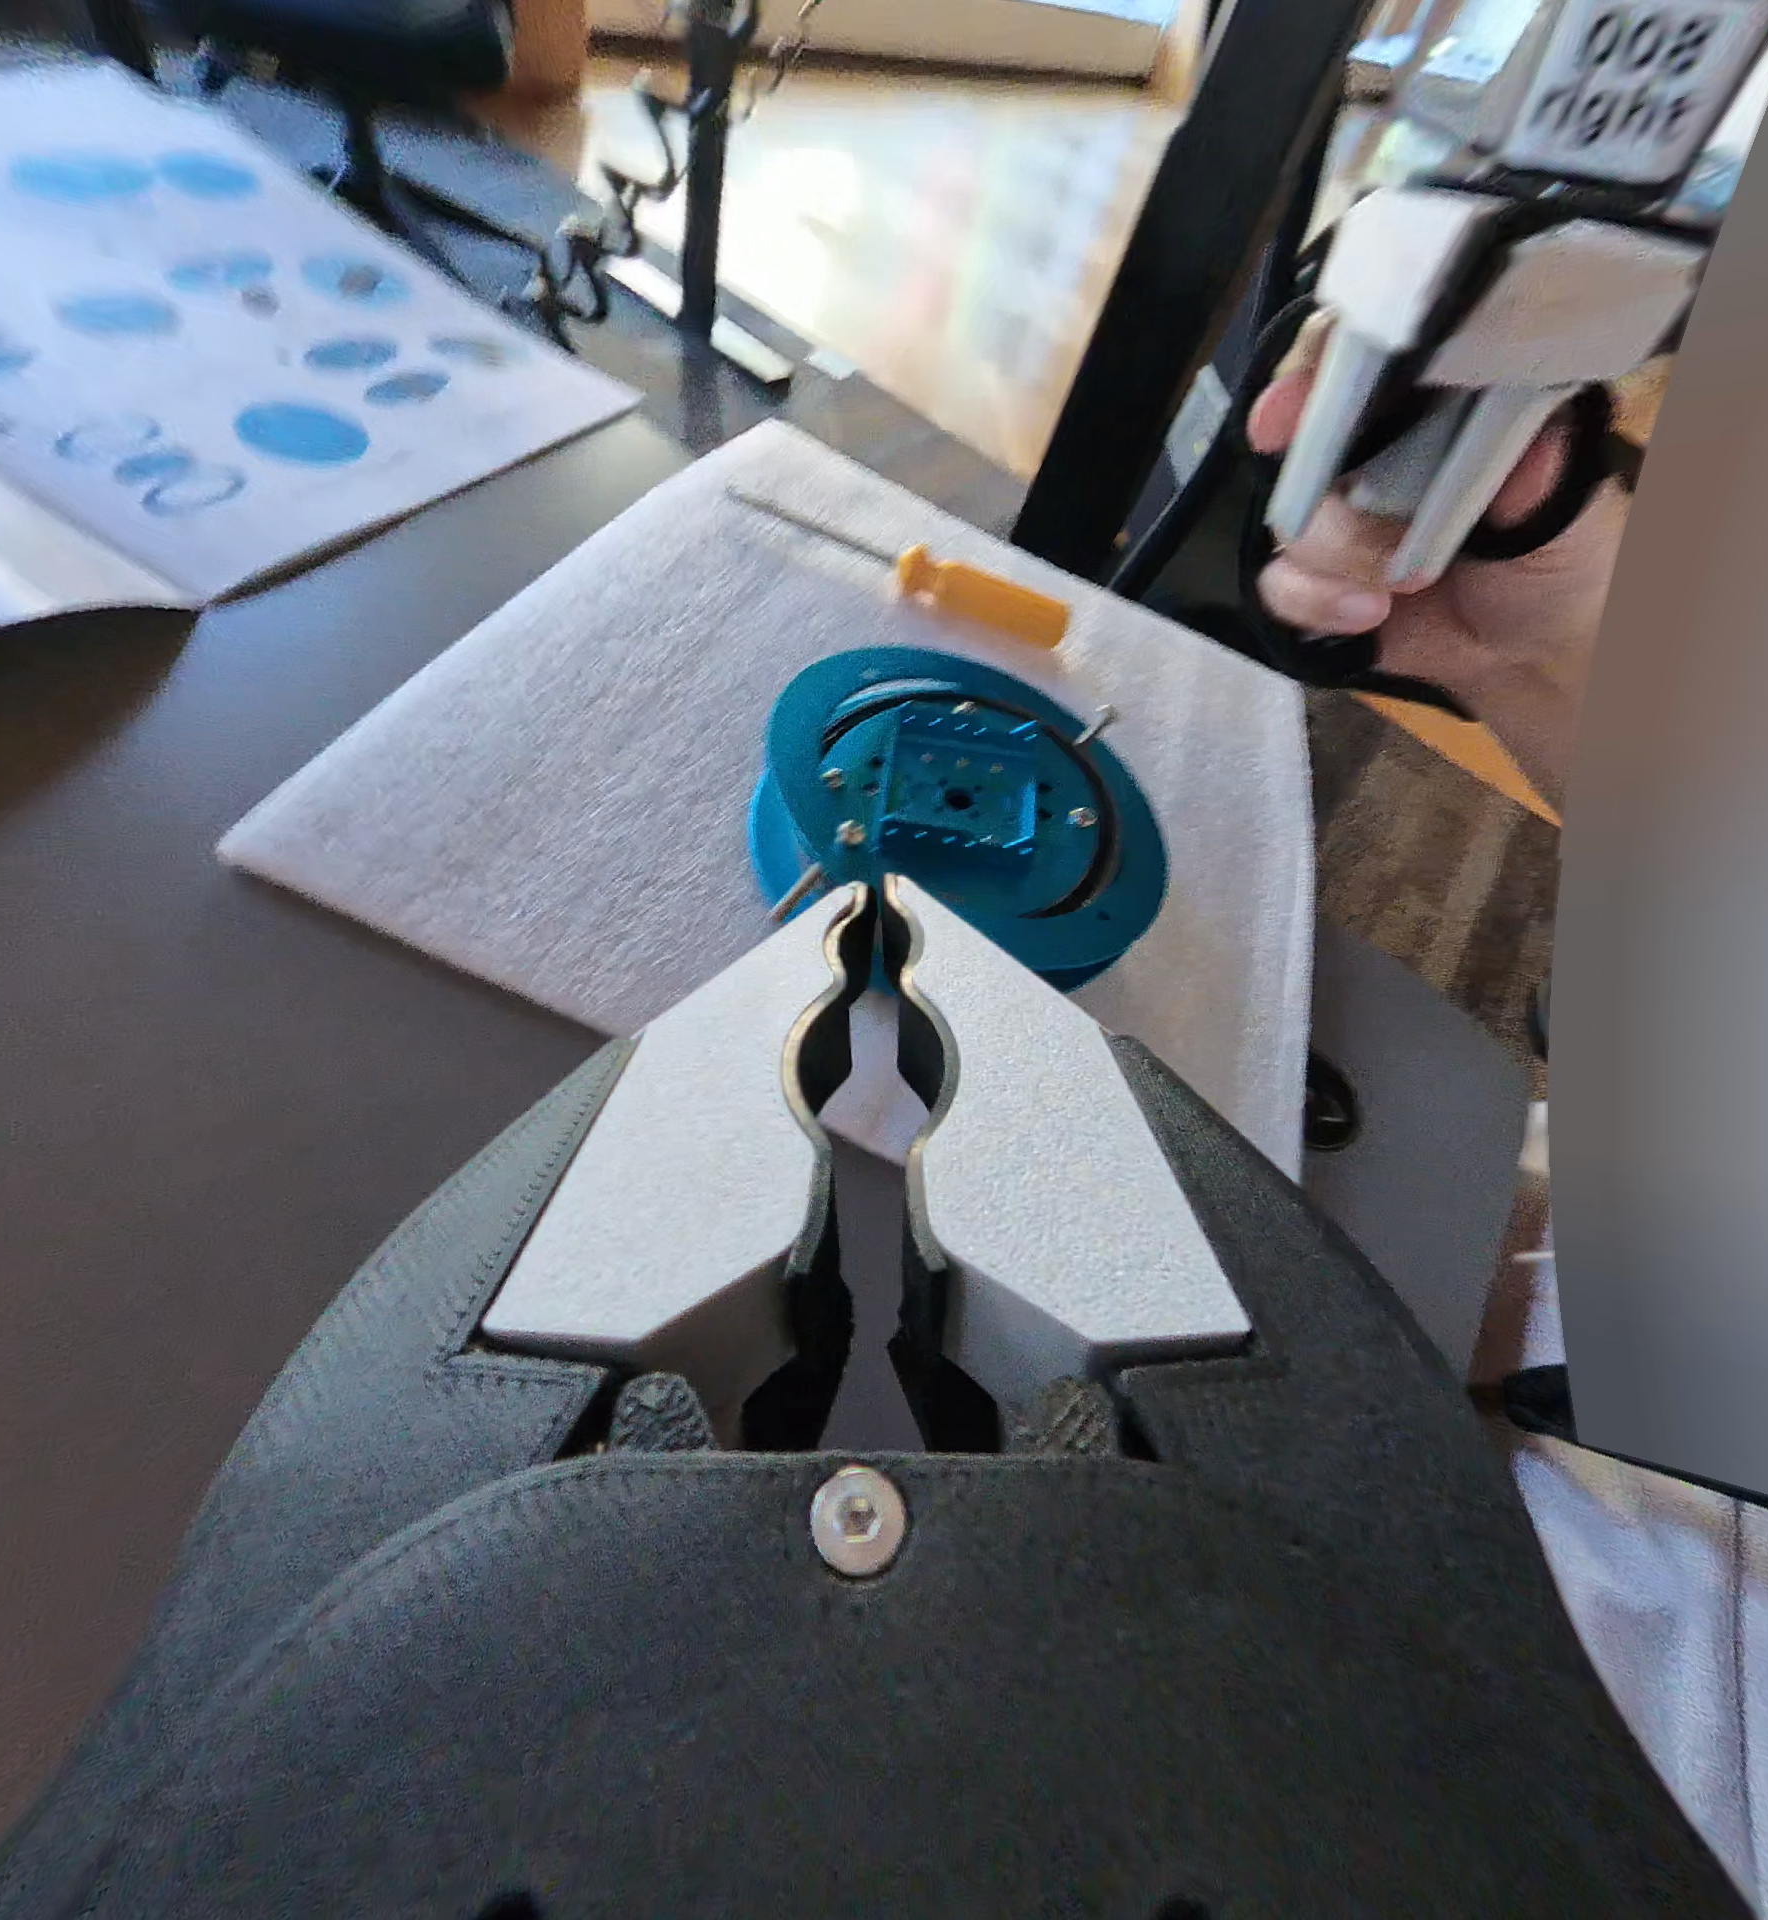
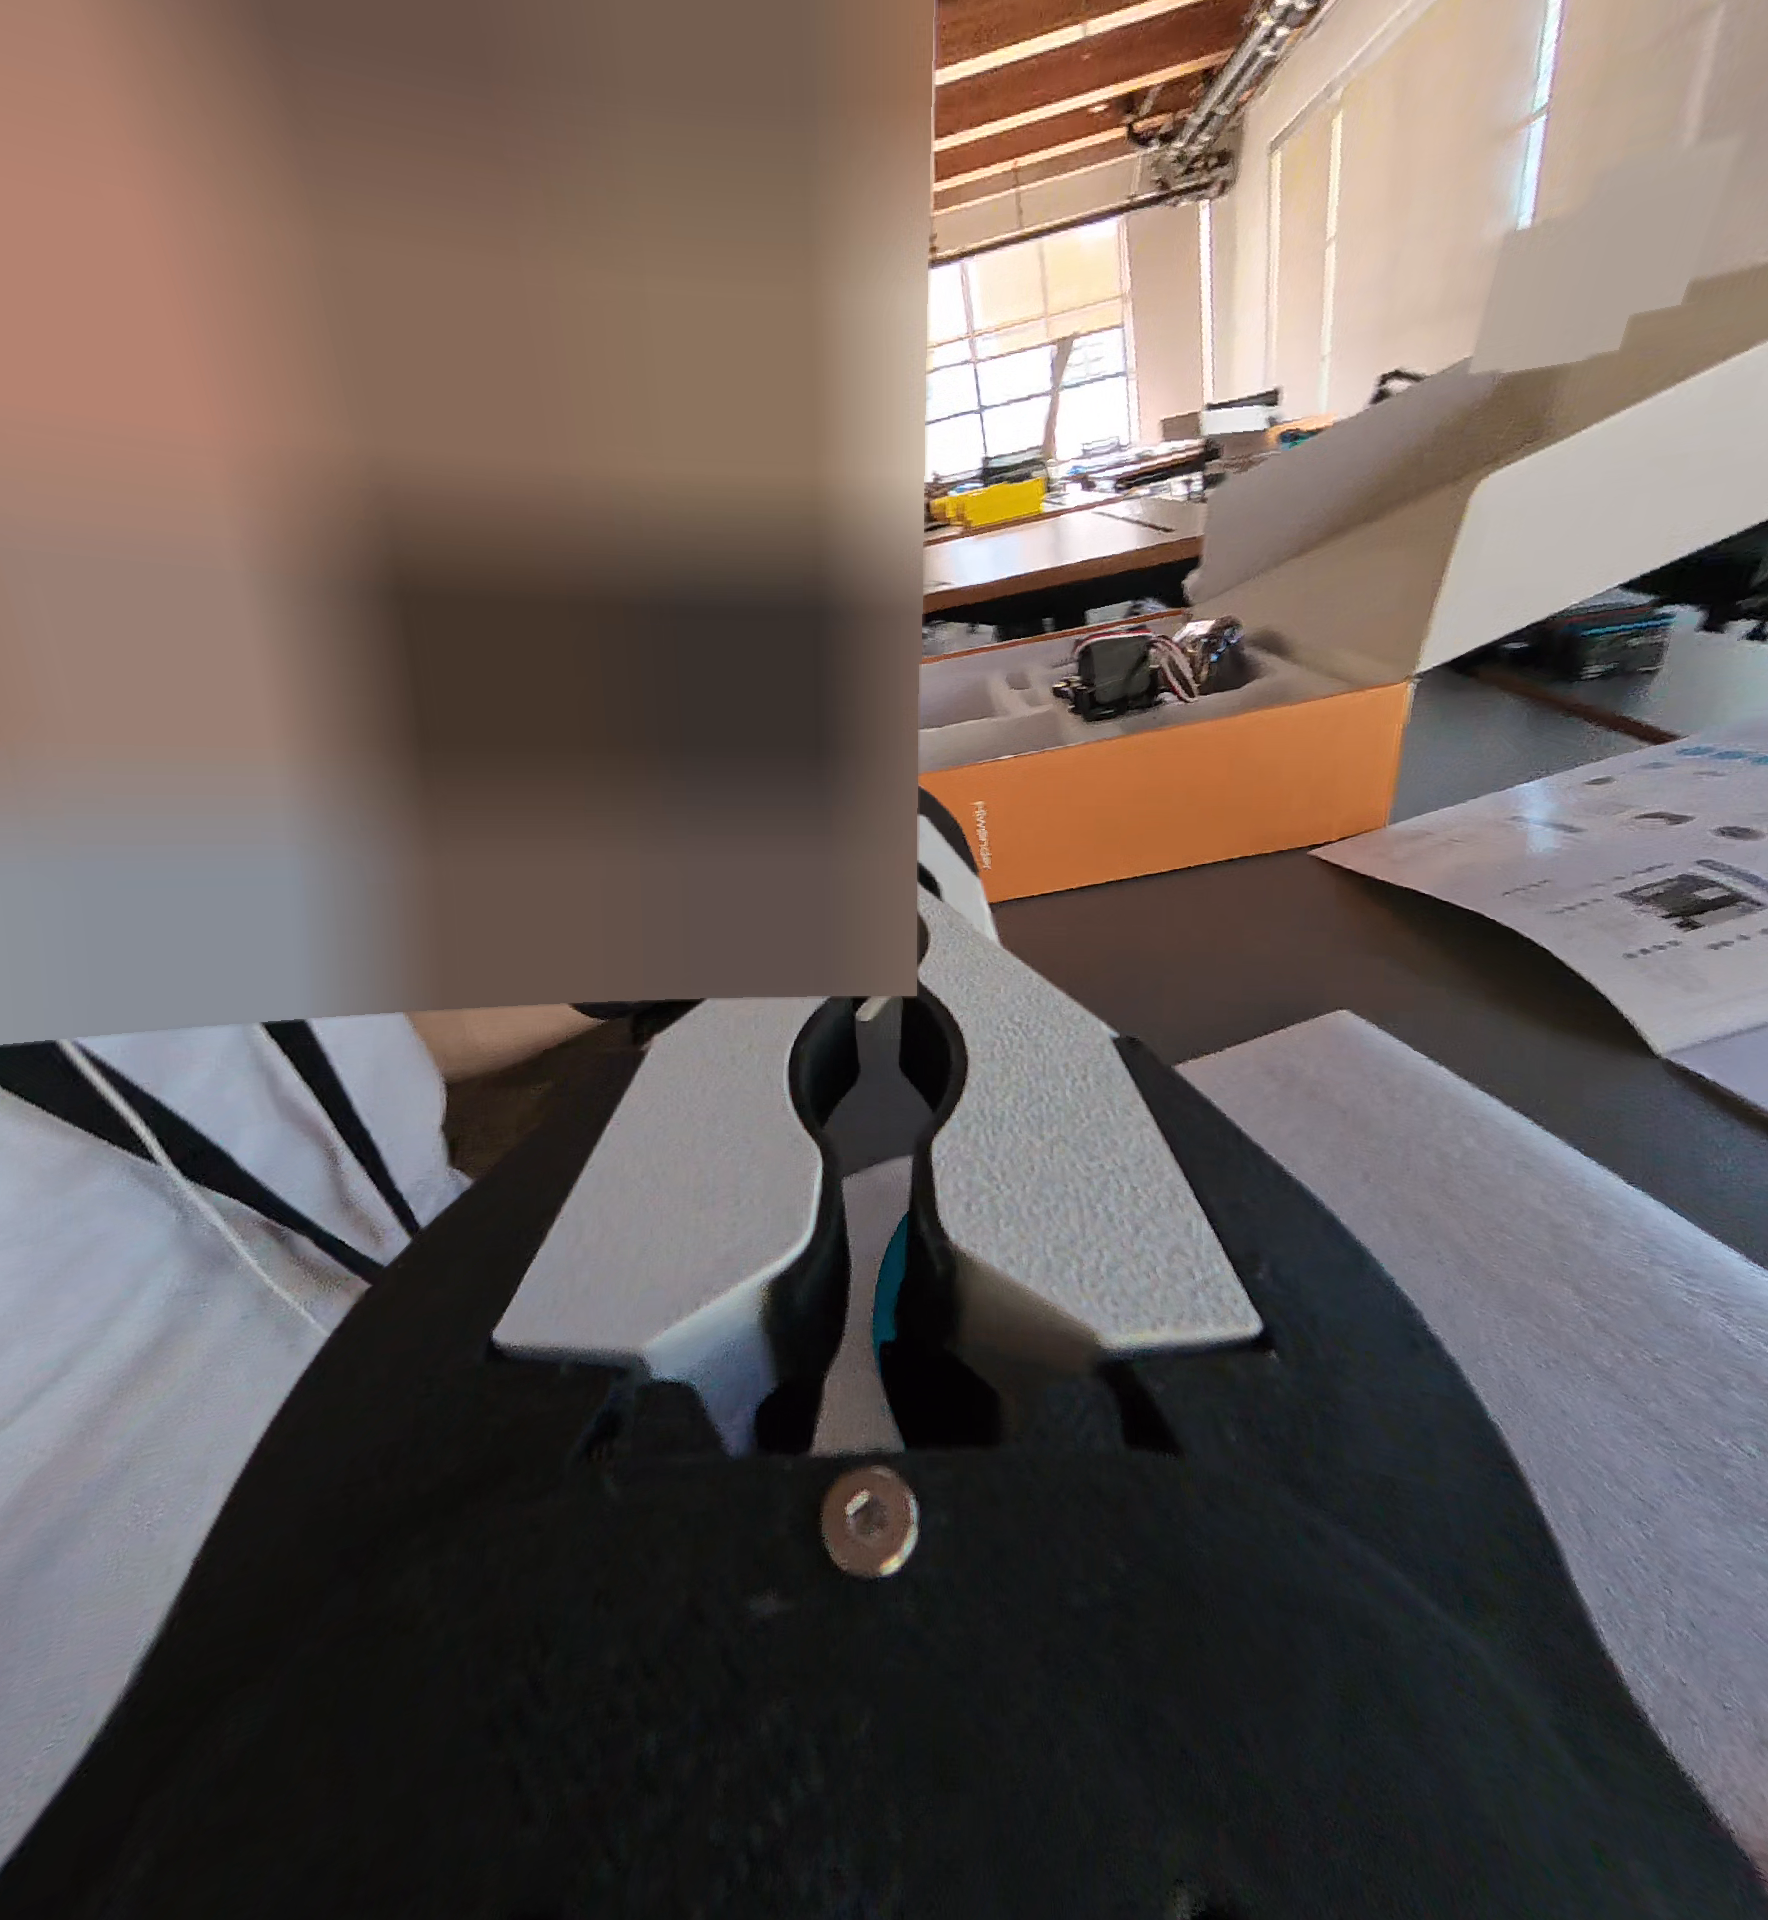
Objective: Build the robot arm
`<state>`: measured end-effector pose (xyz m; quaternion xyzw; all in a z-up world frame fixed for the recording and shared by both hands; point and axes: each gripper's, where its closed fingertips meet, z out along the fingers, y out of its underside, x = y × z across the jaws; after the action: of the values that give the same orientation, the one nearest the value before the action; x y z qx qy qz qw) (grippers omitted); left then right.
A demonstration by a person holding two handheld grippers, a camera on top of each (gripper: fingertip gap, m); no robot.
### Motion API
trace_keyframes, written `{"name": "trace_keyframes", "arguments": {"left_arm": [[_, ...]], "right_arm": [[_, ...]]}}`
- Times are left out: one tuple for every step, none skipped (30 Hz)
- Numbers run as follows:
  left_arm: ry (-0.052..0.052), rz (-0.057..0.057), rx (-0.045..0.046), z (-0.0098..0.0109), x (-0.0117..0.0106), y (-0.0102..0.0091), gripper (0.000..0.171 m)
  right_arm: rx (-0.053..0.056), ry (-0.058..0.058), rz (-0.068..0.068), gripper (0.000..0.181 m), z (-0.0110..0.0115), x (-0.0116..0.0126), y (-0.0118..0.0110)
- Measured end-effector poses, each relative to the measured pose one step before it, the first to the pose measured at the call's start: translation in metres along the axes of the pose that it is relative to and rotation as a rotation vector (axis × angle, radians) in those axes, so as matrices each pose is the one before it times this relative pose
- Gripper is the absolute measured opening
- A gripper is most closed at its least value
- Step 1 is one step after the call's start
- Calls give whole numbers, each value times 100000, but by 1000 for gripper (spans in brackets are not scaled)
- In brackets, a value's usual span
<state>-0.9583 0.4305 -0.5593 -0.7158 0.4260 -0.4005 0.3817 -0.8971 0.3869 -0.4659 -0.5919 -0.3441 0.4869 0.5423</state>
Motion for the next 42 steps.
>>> {"name": "trace_keyframes", "arguments": {"left_arm": [[3588, 1428, 3269, -143, 860, -389, 0], [4994, 353, 3548, -66, 934, -373, 3], [5992, -350, 3535, -91, 945, -333, 9], [7632, -637, 4299, -158, 1142, -492, 22], [4920, -1983, 5103, -155, 775, -671, 24], [1531, -1906, 4536, -219, 309, -627, 21], [175, 470, 3445, -249, 214, -499, 12], [-1487, 3038, 1920, -253, 90, -292, 3], [-3646, 4844, 1082, -233, -106, -187, 0], [-2570, 6561, 1003, -119, 134, -186, 1], [-1129, 6344, -47, -8, 357, -26, 2], [-2959, 3070, -2463, 45, 12, 376, 7], [-4829, -278, -2931, 74, -368, 641, 22], [-3964, -3120, -1107, 144, -392, 585, 36], [-1164, -4851, 114, 147, -214, 469, 42], [1788, -5057, -141, 118, 15, 258, 44], [1773, -3970, -2432, 82, -51, 353, 43], [-38, -1963, -3307, 77, -232, 350, 44], [-1684, -524, -2882, 57, -308, 320, 45], [-2042, -441, -1893, 58, -253, 170, 44], [-1945, -530, -1158, 27, -248, 34, 41], [-2057, -338, -1473, 11, -332, 89, 38], [-1706, -495, -2348, 58, -367, 222, 36], [-504, -1241, -2722, 106, -263, 260, 35], [373, -2445, -2457, 146, -223, 233, 33], [1559, -3394, -1656, 147, -118, 104, 30], [2259, -3844, -1150, 142, -66, 54, 27], [1761, -3580, -1179, 139, -142, 57, 25], [971, -2585, -988, 135, -232, 13, 24], [-207, -1849, -637, 129, -342, -15, 23], [-1047, -1458, -622, 147, -379, -33, 22], [-1877, -1207, -940, 153, -458, 11, 21], [-1979, -1151, -1194, 184, -453, 30, 21], [-1078, -1032, -1175, 206, -260, 17, 21], [-1045, -834, -1139, 202, -234, 30, 21], [-1343, -583, -1197, 198, -278, 54, 21], [-429, -62, -1117, 181, -133, 32, 21], [-42, 20, -1110, 189, -79, 26, 20], [-11, -399, -1137, 181, -111, 26, 20], [506, -615, -875, 175, -50, -18, 20], [615, -536, -878, 139, -51, -32, 20], [266, -149, -1037, 112, -126, -17, 20]], "right_arm": [[-373, 1880, -2318, 0, -131, -351, 59], [122, 1765, -707, 0, -219, -192, -12], [995, 1521, 1003, 0, -295, -31, -107], [1115, 195, 1906, 0, -370, -103, -12], [516, -2431, 2091, 9, -444, -368, 150], [1253, -599, 4718, 13, -395, -1, 9], [-459, 409, 3534, 13, -399, 92, 227], [-1943, 3654, 49, 10, -404, 356, 462], [-3091, 6621, -4338, 3, -443, 553, 588], [-3758, 7264, -8107, 3, -421, 475, 670], [-3230, 5592, -8545, 3, -356, 166, 513], [-4107, 4553, -6740, 4, -262, 112, 504], [-6710, 1929, -5655, 5, -137, -82, 836], [-7951, 872, -5066, 8, -21, -112, 1054], [-7244, 1002, -5334, 13, 100, -94, 984], [-6667, 1891, -5326, 20, 161, -16, 882], [-6091, 690, -4871, 27, 227, -216, 819], [-4303, 20, -3272, 32, 256, -279, 604], [-2471, 242, -1360, 39, 234, -150, 410], [-1646, 81, 761, 42, 189, -50, 356], [-332, -129, 3828, 43, 109, 116, 215], [1638, -200, 7792, 44, 68, 364, -73], [3852, -3033, 9316, 46, 39, 112, -467], [4629, -4410, 8545, 46, 16, -31, -683], [2291, -1582, 7770, 42, 57, 506, -518], [-507, 990, 6203, 32, 98, 986, -298], [-3241, 1713, 5894, 25, 222, 1134, -118], [-5167, 1536, 6201, 18, 365, 968, -82], [-4205, -52, 5438, 18, 535, 441, -401], [-4422, -1249, 4106, 17, 716, -116, -322], [-4577, -698, 1708, 15, 797, -341, -186], [-3909, 1861, -13, 15, 823, -172, -72], [-4726, 4805, -908, 15, 785, 189, 225], [-4218, 6026, -2064, 15, 641, 384, 231], [-1512, 6025, -1722, 16, 540, 405, -12], [-343, 2925, -591, 16, 460, 25, -93], [-1069, 1070, 1363, 16, 390, -95, 13], [-1151, 909, 1680, 16, 330, 25, 42], [-742, 1150, 1179, 15, 292, 125, 37], [-1669, 3035, 397, 15, 220, 429, 213], [-1515, 2225, -665, 14, 159, 238, 213], [197, -268, 136, 10, 72, -197, -28]]}}
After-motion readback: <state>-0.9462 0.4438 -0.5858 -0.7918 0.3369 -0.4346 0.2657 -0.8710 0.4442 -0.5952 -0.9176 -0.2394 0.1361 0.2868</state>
